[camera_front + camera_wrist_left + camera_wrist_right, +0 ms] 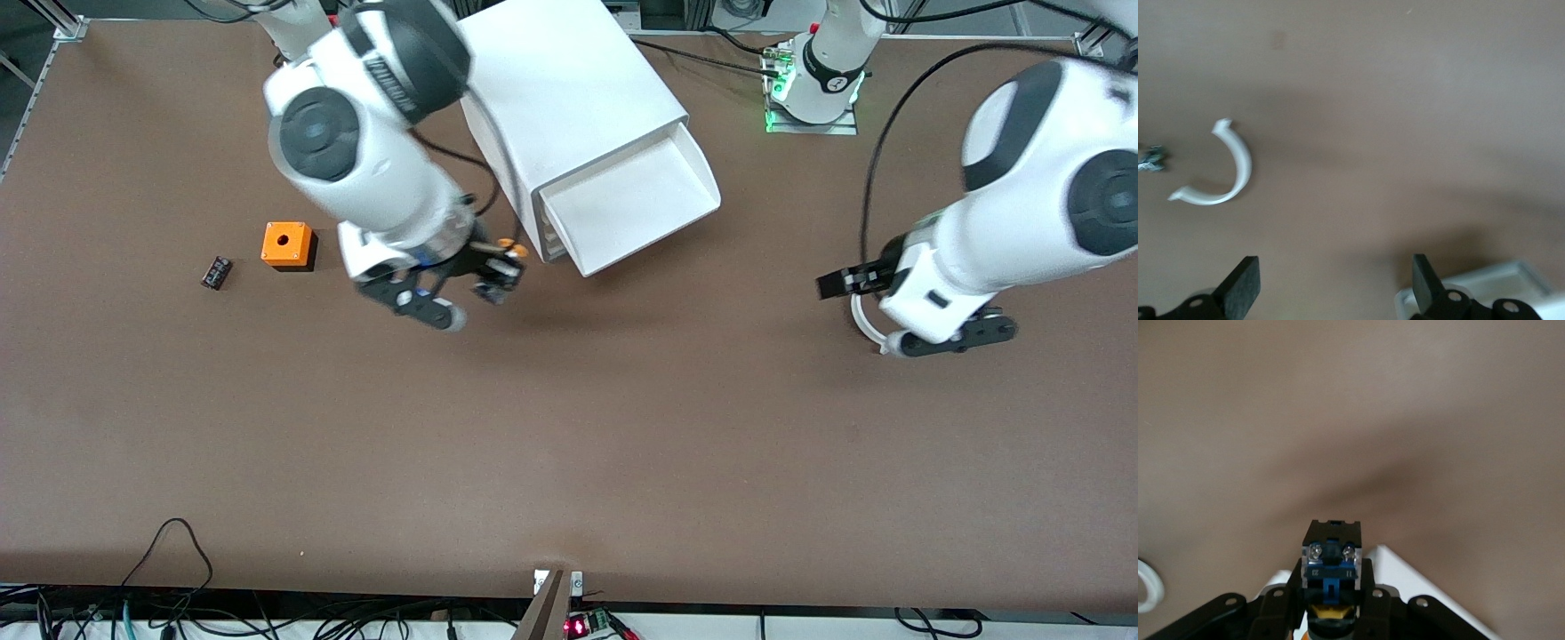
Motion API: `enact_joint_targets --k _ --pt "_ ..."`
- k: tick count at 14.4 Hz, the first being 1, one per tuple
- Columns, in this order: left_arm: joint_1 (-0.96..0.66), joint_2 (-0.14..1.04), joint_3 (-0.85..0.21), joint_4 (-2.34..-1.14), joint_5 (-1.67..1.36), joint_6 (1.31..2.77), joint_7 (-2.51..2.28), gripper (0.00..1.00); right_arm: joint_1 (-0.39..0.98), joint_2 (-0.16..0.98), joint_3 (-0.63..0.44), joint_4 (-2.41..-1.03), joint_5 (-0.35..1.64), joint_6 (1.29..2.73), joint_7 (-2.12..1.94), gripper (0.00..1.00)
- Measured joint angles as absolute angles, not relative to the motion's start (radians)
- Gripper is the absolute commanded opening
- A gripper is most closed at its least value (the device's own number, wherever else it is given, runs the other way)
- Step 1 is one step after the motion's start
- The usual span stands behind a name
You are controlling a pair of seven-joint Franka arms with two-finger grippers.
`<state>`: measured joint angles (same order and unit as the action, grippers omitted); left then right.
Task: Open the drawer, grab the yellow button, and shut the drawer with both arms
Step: 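Lift the button out with the right gripper while the left gripper returns, then push the drawer closed with the left gripper while the right gripper carries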
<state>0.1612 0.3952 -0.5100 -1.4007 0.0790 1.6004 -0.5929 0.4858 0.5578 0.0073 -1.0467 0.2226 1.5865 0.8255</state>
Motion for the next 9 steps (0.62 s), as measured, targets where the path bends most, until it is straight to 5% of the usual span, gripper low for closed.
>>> enact_joint_targets --k 4,9 --pt "0.070 0.407 -0.528 -1.544 0.089 1.822 -0.854 1.00 0.412 0.533 -0.095 -1.081 0.200 1.487 0.439 0.00" --pt "-0.030 0.409 -0.531 -1.657 0.130 1.965 -1.031 1.00 0.409 0.494 -0.273 -1.224 0.162 1.533 0.101 0.00"
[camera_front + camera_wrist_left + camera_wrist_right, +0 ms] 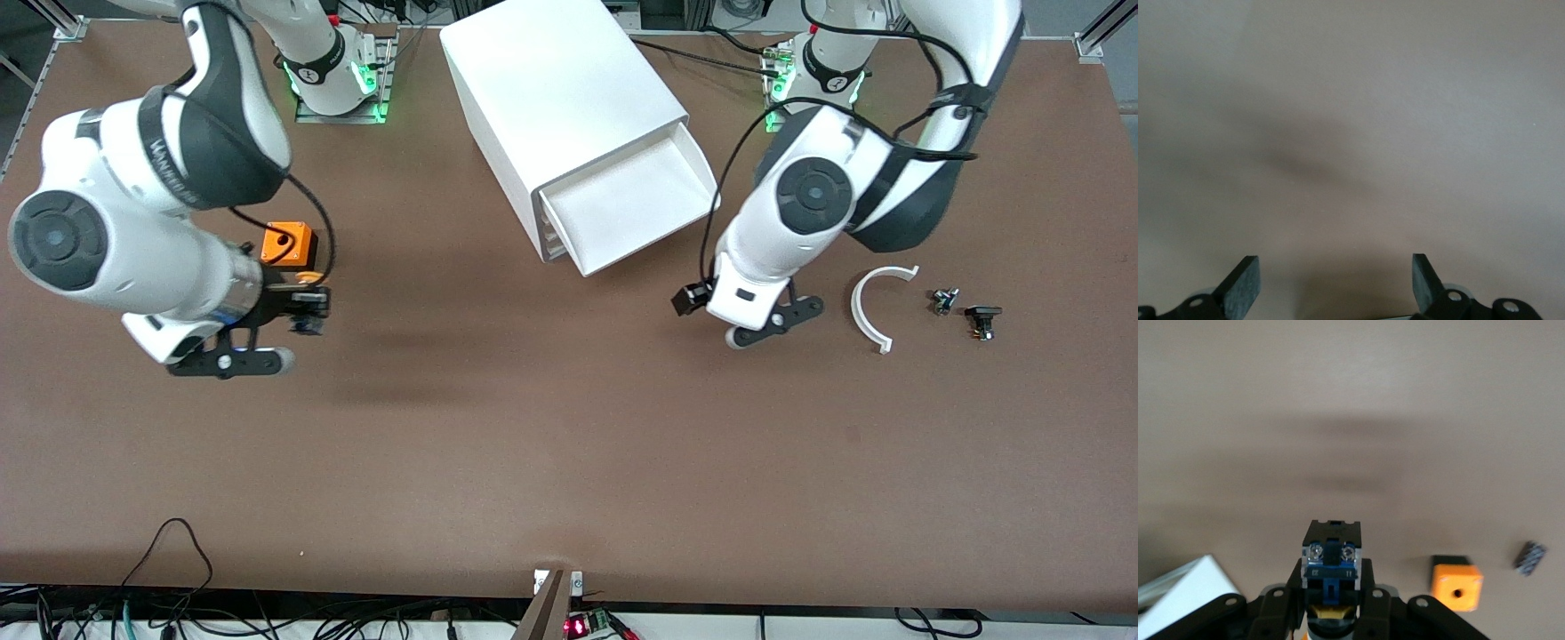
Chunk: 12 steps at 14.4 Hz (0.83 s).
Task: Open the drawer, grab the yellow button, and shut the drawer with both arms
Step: 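Push the drawer closed with the left gripper while the right gripper carries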
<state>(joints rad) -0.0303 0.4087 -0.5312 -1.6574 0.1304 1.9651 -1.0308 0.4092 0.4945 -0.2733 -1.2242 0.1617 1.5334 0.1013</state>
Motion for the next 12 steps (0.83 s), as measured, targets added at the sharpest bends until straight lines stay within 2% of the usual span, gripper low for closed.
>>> enact_joint_targets --k 5,9,12 --pt "-0.091 0.408 -0.546 -1.730 0.153 2.016 -1.148 1.00 0.403 0.492 -0.443 -1.418 0.161 1.730 -0.186 0.00" --pt "-0.091 0.407 -0.632 -1.764 0.153 2.016 -1.168 1.00 0.373 0.492 -0.461 -1.544 0.161 1.859 -0.237 0.00" --pt "-0.089 0.405 -0.689 -1.785 0.147 2.016 -1.196 1.00 0.339 0.495 -0.462 -1.662 0.161 2.027 -0.295 0.00"
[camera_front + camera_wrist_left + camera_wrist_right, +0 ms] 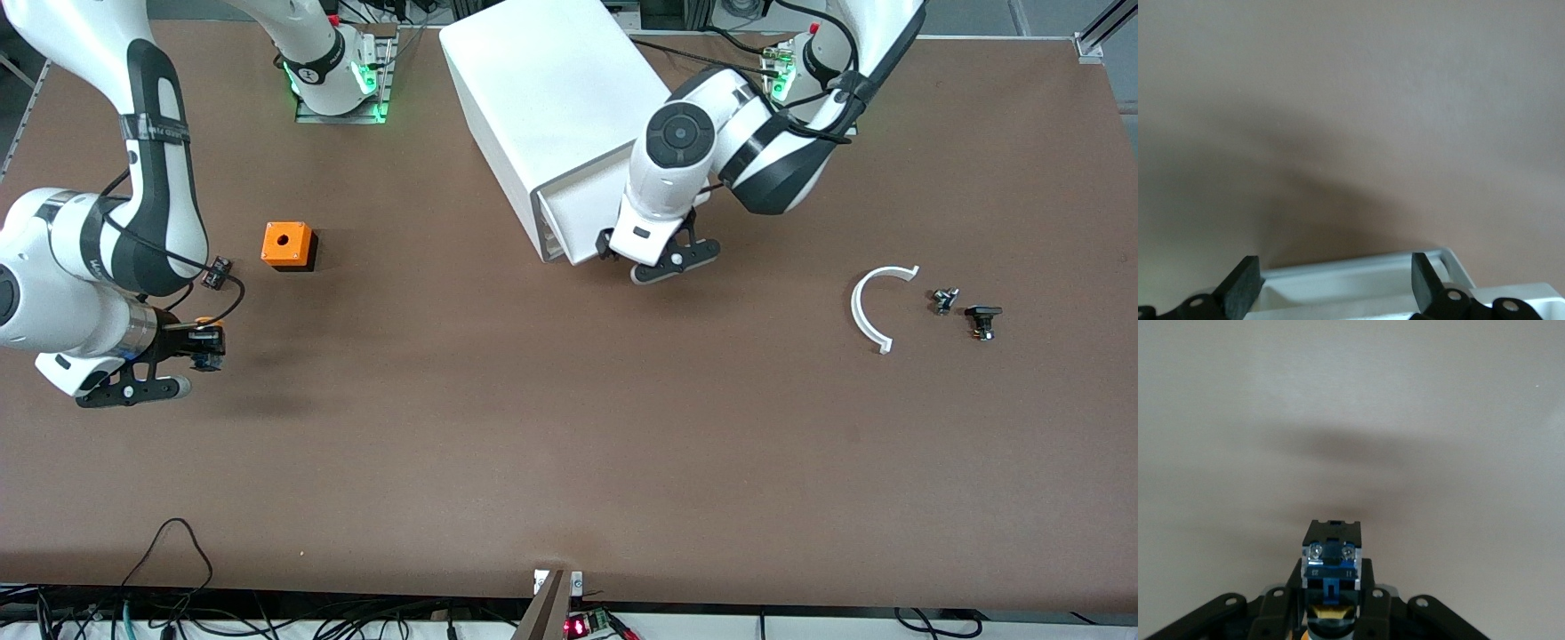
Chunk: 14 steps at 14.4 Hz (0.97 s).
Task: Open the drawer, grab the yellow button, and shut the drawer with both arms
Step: 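Push the drawer closed with the left gripper while the right gripper carries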
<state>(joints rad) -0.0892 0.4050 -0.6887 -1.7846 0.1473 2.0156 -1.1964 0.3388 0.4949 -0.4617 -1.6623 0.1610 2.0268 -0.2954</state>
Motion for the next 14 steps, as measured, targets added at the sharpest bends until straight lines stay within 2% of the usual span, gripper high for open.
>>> enact_joint_targets --k 3,6,7,8,9,10,11,12,14 --pt "-0.088 0.401 -0.723 -1.807 0.079 2.016 -1.201 1.00 0.337 0.537 -0.453 -1.732 0.205 2.154 -0.298 0.00" --pt "-0.087 0.400 -0.746 -1.817 0.007 2.015 -1.201 1.00 0.343 0.635 -0.444 -1.739 0.298 2.241 -0.298 0.00" --pt "-0.087 0.400 -0.749 -1.821 -0.009 2.015 -1.201 1.00 0.343 0.662 -0.444 -1.739 0.324 2.261 -0.298 0.04" --pt "-0.086 0.400 -0.753 -1.826 -0.022 2.015 -1.200 1.00 0.343 0.684 -0.444 -1.739 0.341 2.284 -0.298 0.12" --pt "-0.085 0.400 -0.761 -1.831 -0.029 2.015 -1.200 1.00 0.342 0.702 -0.442 -1.739 0.354 2.311 -0.299 0.29" --pt "-0.084 0.400 -0.768 -1.834 -0.036 2.015 -1.200 1.00 0.342 0.714 -0.435 -1.738 0.360 2.330 -0.299 0.50" --pt "-0.084 0.400 -0.773 -1.837 -0.046 2.015 -1.200 1.00 0.342 0.722 -0.428 -1.738 0.364 2.343 -0.299 0.84" --pt "-0.084 0.400 -0.776 -1.839 -0.055 2.015 -1.200 1.00 0.342 0.725 -0.422 -1.737 0.365 2.347 -0.299 1.00" --pt "-0.084 0.400 -0.778 -1.840 -0.060 2.014 -1.200 1.00 0.343 0.724 -0.418 -1.733 0.366 2.347 -0.299 1.00"
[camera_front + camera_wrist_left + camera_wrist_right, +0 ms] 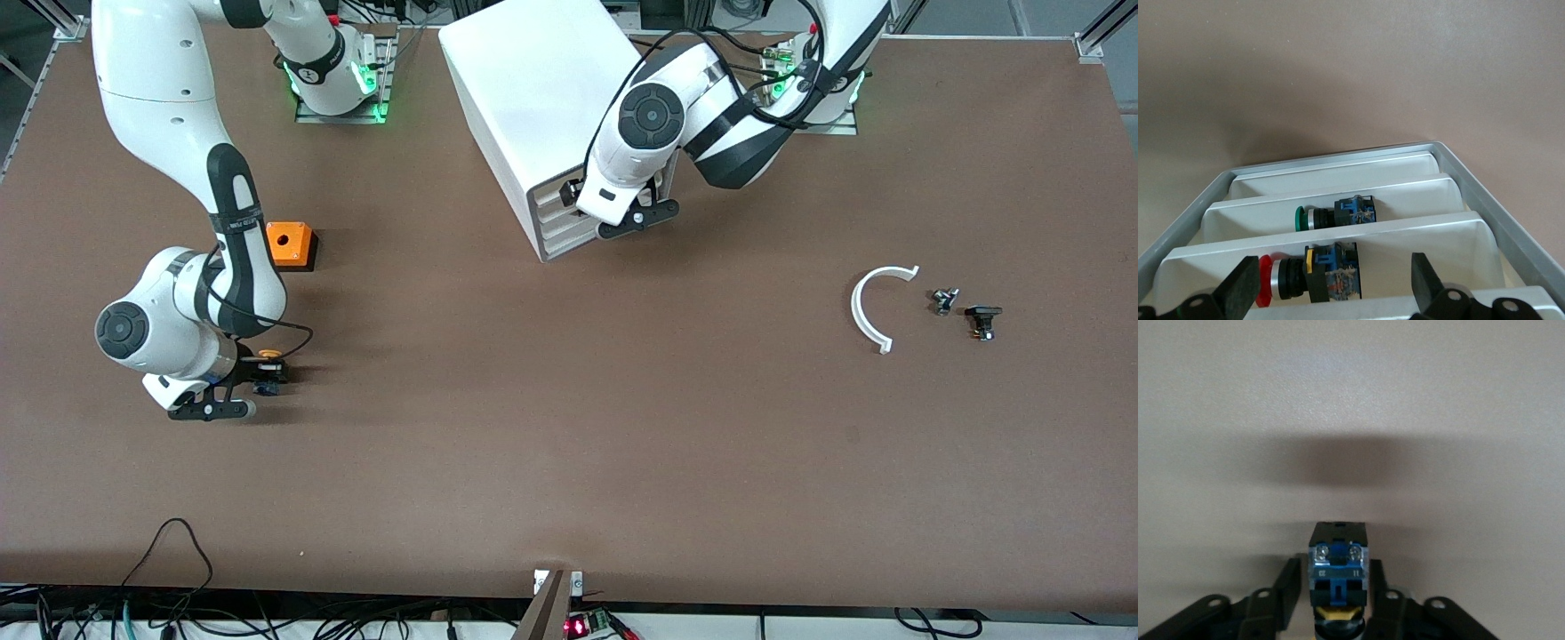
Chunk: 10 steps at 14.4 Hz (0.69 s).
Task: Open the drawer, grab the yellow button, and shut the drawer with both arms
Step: 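Push the drawer closed with the left gripper while the right gripper carries, then lower the button onto the table with the right gripper and open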
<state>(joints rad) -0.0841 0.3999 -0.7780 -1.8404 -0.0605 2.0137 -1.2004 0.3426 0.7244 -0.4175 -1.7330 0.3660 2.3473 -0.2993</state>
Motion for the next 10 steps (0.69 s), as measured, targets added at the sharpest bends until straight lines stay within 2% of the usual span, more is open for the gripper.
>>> enact_joint_targets --k 2,4,10 --pt "-0.084 0.400 -0.779 -1.841 -0.061 2.011 -1.200 1.00 0.349 0.719 -0.413 -1.717 0.366 2.342 -0.303 1.00" --pt "-0.083 0.400 -0.781 -1.841 -0.061 2.011 -1.200 1.00 0.374 0.692 -0.413 -1.679 0.365 2.269 -0.307 1.00" --pt "-0.072 0.399 -0.796 -1.840 -0.064 1.995 -1.200 1.00 0.405 0.473 -0.433 -1.637 0.293 2.015 -0.268 1.00"
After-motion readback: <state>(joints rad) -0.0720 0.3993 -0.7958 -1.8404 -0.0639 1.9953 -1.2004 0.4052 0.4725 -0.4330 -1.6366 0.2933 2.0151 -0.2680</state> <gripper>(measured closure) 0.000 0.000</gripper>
